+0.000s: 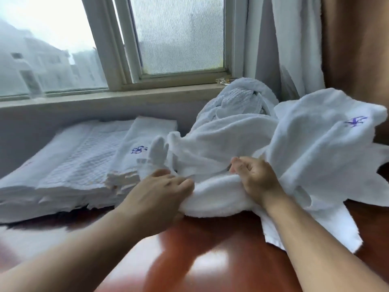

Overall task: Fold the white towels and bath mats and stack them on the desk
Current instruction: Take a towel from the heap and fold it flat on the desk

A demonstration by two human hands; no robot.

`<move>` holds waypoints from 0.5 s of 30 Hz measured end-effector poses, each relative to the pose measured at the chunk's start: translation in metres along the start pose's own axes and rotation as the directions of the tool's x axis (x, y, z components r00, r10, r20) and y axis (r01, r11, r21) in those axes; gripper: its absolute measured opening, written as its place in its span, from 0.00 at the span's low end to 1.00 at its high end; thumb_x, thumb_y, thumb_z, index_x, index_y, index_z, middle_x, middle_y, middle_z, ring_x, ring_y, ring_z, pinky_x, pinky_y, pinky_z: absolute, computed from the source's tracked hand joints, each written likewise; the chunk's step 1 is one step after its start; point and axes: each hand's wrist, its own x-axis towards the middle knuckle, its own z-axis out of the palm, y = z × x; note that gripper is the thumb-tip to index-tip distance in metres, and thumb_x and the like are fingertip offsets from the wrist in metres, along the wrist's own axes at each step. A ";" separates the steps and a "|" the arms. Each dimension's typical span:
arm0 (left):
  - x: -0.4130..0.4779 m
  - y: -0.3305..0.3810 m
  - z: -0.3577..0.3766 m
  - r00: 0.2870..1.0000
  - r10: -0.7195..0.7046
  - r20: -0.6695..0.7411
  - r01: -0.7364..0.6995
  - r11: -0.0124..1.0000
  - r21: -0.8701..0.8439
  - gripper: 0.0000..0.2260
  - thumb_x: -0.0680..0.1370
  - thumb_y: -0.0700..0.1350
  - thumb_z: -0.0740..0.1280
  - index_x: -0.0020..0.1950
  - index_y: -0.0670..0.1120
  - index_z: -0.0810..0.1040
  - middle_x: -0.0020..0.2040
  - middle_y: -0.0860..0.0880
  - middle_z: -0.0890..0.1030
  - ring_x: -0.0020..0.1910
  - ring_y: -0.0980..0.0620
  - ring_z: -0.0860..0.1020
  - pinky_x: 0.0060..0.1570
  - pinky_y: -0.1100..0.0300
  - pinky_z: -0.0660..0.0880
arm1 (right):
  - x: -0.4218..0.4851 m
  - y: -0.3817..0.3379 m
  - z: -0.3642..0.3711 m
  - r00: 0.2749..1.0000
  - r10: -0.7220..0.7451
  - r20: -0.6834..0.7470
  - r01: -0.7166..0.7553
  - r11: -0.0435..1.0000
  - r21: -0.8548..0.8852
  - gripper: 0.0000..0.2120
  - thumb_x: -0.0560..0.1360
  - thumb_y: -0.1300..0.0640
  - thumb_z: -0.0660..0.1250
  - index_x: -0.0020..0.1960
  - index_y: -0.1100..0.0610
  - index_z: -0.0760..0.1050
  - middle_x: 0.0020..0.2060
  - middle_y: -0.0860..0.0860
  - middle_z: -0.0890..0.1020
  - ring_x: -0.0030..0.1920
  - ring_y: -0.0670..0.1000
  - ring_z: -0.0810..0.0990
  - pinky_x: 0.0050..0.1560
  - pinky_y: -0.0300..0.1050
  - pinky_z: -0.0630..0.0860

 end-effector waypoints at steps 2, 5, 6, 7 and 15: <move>-0.011 0.009 0.002 0.997 -0.079 0.004 0.079 0.997 0.002 0.17 0.67 0.48 0.72 0.54 0.51 0.73 0.43 0.53 0.80 0.43 0.48 0.81 0.50 0.53 0.74 | -0.001 -0.005 -0.001 1.000 -0.004 0.018 0.005 0.998 -0.060 0.27 0.76 0.35 0.54 0.38 0.54 0.78 0.33 0.48 0.82 0.38 0.45 0.79 0.44 0.43 0.75; -0.026 0.016 -0.008 0.987 -0.161 0.012 0.160 0.986 0.052 0.18 0.65 0.47 0.75 0.54 0.53 0.78 0.41 0.53 0.80 0.40 0.49 0.82 0.46 0.53 0.74 | -0.008 -0.024 -0.015 0.983 -0.126 0.131 0.159 0.946 -0.281 0.25 0.80 0.40 0.57 0.31 0.54 0.67 0.26 0.48 0.76 0.32 0.50 0.75 0.35 0.48 0.68; -0.030 0.017 -0.014 0.986 -0.164 0.002 0.164 0.984 0.071 0.17 0.61 0.46 0.78 0.47 0.52 0.79 0.36 0.52 0.78 0.34 0.49 0.81 0.42 0.53 0.75 | -0.012 -0.033 -0.022 0.972 -0.204 0.114 0.232 0.899 -0.372 0.24 0.81 0.43 0.60 0.30 0.53 0.64 0.25 0.48 0.75 0.31 0.52 0.75 0.33 0.47 0.66; -0.035 0.018 -0.019 0.986 -0.167 -0.022 0.168 0.982 0.081 0.16 0.58 0.44 0.79 0.42 0.51 0.79 0.33 0.52 0.76 0.30 0.49 0.79 0.39 0.54 0.75 | -0.018 -0.042 -0.029 0.950 -0.303 0.080 0.306 0.839 -0.449 0.23 0.81 0.47 0.62 0.30 0.52 0.62 0.25 0.49 0.76 0.30 0.54 0.75 0.33 0.46 0.65; -0.085 0.021 -0.035 0.965 -0.235 -0.120 0.248 0.963 0.104 0.13 0.60 0.40 0.76 0.40 0.53 0.79 0.33 0.52 0.73 0.29 0.47 0.78 0.41 0.50 0.75 | -0.061 -0.120 -0.083 0.872 0.108 0.478 0.274 0.701 -0.658 0.27 0.80 0.35 0.53 0.34 0.54 0.70 0.33 0.45 0.79 0.34 0.43 0.74 0.37 0.45 0.68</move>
